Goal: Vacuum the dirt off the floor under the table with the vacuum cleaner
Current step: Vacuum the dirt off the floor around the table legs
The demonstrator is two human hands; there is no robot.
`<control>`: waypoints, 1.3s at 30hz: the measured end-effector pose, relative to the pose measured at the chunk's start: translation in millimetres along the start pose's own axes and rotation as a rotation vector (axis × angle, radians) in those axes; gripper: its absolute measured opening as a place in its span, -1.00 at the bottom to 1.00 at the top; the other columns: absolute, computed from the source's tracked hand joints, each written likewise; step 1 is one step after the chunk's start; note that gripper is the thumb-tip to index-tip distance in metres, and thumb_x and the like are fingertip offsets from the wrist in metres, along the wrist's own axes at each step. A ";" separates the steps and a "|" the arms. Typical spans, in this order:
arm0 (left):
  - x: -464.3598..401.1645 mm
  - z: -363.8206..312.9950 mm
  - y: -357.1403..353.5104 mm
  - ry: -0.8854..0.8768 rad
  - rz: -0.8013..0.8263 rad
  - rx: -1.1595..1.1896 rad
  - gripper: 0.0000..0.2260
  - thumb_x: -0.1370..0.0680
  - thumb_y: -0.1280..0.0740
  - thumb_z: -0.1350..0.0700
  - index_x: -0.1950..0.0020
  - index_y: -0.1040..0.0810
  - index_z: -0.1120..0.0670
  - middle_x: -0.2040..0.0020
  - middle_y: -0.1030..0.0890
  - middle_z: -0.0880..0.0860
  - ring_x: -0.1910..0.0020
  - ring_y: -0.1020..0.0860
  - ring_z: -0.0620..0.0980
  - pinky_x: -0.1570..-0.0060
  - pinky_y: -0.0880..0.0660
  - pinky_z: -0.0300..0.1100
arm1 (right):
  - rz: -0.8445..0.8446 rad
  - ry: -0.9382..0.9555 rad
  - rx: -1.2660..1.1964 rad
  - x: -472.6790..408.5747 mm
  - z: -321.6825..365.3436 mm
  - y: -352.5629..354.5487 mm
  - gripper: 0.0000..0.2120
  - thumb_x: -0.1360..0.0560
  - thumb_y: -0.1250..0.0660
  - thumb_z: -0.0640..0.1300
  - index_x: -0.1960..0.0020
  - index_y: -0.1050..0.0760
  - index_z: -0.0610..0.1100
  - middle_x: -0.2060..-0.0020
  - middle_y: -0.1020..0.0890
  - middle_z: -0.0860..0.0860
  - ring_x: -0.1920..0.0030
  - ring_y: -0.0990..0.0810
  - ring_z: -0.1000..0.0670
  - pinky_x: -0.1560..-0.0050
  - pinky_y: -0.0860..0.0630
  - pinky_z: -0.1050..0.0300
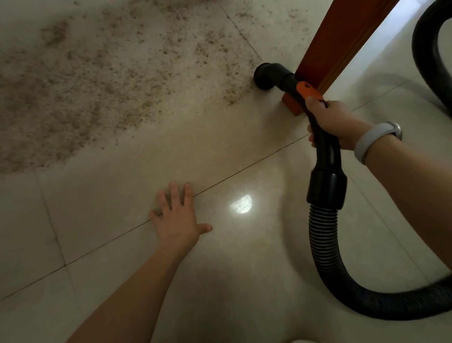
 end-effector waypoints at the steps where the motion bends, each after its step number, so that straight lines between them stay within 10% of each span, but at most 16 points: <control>1: -0.1 0.2 -0.2 -0.001 -0.002 0.004 -0.08 -0.46 -0.36 -0.20 -0.55 0.23 -0.04 -0.54 0.32 0.06 -0.52 0.26 0.20 -0.42 0.00 0.23 | 0.007 -0.005 -0.011 1.1 -1.5 1.2 -0.66 -0.60 -0.15 0.09 -0.16 -0.33 -0.18 0.26 -0.49 -0.06 0.39 -0.50 0.00 0.47 -0.53 0.21; 39: 1.9 0.5 0.7 -0.004 -0.007 0.018 -0.07 -0.46 -0.37 -0.20 -0.55 0.23 -0.04 -0.54 0.32 0.05 -0.52 0.26 0.18 -0.41 0.01 0.23 | 0.260 -0.019 -0.094 20.3 -28.1 -11.4 -0.61 -0.59 -0.17 0.10 -0.23 -0.34 -0.18 0.38 -0.49 -0.04 0.50 -0.48 0.04 0.51 -0.50 0.24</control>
Point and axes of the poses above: each hand's wrist, its own x-axis away from the middle knuckle, its own y-axis out of the back of the hand, z = x × y, the point moved 4 cm from there along -x, towards the middle knuckle
